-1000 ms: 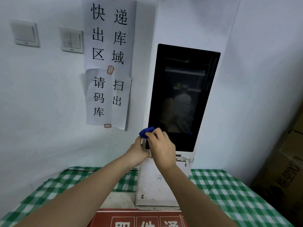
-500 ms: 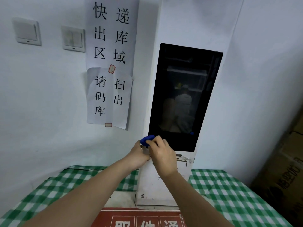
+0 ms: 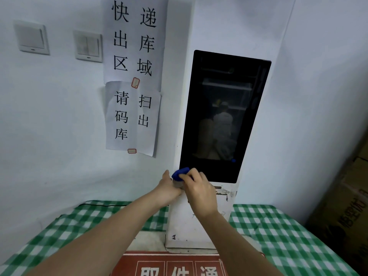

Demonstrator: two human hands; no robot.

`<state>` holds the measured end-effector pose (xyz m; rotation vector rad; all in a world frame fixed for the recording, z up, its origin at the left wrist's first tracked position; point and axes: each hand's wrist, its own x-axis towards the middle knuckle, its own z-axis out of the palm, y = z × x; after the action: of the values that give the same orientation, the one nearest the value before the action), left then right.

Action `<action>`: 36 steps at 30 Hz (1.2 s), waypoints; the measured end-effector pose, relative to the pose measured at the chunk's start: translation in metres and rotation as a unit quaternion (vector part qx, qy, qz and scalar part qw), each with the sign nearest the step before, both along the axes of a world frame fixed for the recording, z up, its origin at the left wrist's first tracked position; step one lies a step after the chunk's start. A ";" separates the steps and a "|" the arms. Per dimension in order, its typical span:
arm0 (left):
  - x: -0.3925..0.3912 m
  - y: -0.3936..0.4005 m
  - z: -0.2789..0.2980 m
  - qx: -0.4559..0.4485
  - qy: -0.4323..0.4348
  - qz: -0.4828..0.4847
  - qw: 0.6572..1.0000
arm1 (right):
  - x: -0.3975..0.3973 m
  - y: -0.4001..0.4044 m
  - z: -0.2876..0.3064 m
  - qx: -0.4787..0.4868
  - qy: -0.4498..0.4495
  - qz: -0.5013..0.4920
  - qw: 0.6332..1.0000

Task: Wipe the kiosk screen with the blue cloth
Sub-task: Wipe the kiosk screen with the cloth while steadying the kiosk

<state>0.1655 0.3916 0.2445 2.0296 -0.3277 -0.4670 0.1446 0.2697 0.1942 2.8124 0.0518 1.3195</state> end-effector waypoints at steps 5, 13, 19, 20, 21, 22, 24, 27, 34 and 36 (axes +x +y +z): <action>0.001 -0.001 0.003 0.001 -0.006 0.012 1.000 | -0.001 -0.006 0.012 -0.025 -0.013 0.009 1.000; 0.000 -0.003 0.005 0.006 -0.021 -0.001 1.000 | 0.001 -0.004 0.003 0.003 -0.012 0.015 1.000; -0.002 -0.003 0.006 0.003 -0.035 -0.023 0.999 | -0.003 -0.015 0.010 -0.031 -0.001 0.009 0.999; -0.002 -0.003 0.006 0.000 -0.037 -0.026 0.999 | -0.002 -0.016 0.020 -0.005 -0.027 0.002 1.000; -0.002 -0.004 0.007 -0.003 -0.039 -0.029 0.999 | -0.001 -0.017 0.029 0.021 -0.052 -0.003 0.998; -0.001 -0.005 0.006 -0.006 -0.040 -0.030 0.999 | -0.001 -0.018 0.034 0.036 -0.068 -0.005 0.997; 0.002 -0.008 0.003 -0.012 -0.039 -0.022 0.999 | -0.001 -0.018 0.032 0.024 -0.070 -0.006 0.997; 0.005 -0.015 -0.003 -0.015 -0.042 0.002 0.999 | -0.006 -0.021 0.009 -0.009 -0.022 -0.002 1.000; 0.008 -0.020 -0.005 -0.026 -0.046 0.020 0.998 | -0.011 -0.030 0.018 -0.021 -0.007 0.002 1.000; 0.008 -0.021 -0.004 -0.028 -0.055 0.019 0.998 | -0.008 -0.030 0.033 0.031 -0.058 -0.013 0.998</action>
<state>0.1735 0.3707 0.2407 2.0077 -0.3641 -0.3204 0.1370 0.2399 0.2275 2.7697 -0.0282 1.5012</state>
